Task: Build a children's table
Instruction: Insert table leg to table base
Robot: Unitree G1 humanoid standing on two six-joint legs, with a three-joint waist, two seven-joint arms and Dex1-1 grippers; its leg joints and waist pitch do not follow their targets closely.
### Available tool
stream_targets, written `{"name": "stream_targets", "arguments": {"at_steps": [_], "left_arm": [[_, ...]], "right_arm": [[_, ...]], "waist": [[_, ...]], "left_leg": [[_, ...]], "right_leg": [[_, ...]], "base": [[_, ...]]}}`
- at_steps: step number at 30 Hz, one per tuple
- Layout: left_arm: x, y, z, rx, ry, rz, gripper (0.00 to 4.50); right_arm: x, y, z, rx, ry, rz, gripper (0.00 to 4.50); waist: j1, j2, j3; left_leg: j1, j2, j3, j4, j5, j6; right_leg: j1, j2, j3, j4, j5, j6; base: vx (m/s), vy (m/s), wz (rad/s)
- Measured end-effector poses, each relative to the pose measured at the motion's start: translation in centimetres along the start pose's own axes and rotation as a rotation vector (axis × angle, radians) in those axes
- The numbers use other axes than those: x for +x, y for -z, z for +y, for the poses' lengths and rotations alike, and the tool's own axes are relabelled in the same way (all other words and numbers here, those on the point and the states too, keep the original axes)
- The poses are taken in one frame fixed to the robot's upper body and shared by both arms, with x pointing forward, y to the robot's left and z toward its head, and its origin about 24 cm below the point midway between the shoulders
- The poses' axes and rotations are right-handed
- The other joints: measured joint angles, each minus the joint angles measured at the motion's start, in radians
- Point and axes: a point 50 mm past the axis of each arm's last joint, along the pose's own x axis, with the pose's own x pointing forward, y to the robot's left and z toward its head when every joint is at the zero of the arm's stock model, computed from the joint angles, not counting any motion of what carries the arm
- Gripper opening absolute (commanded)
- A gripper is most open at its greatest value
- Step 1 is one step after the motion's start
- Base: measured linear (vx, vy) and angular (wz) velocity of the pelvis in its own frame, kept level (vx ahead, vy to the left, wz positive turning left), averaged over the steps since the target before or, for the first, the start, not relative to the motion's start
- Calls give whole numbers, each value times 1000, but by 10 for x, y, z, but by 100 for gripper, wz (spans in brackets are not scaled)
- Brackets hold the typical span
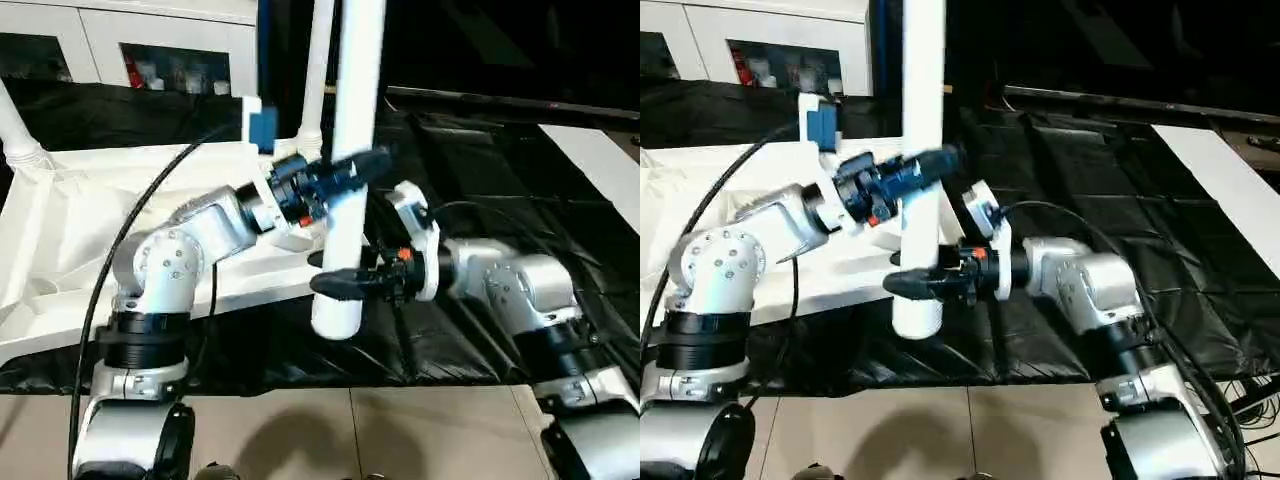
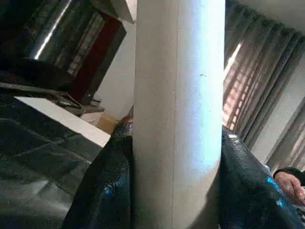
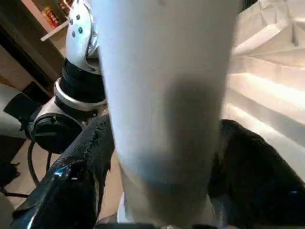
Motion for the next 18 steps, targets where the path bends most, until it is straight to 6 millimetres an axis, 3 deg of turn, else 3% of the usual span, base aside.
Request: {"name": "stream_targets", "arguments": {"at_steps": [18], "left_arm": [[3,3,0,-9,9,12,183]], "right_arm": [[2,-3,1,-19,-22,39,198]], "waist": [[0,0,0]], "left_leg": [[0,0,0,0,0,0]], "right_leg": [[0,0,0,1,1,-1]], "base": [[0,0,0]]}}
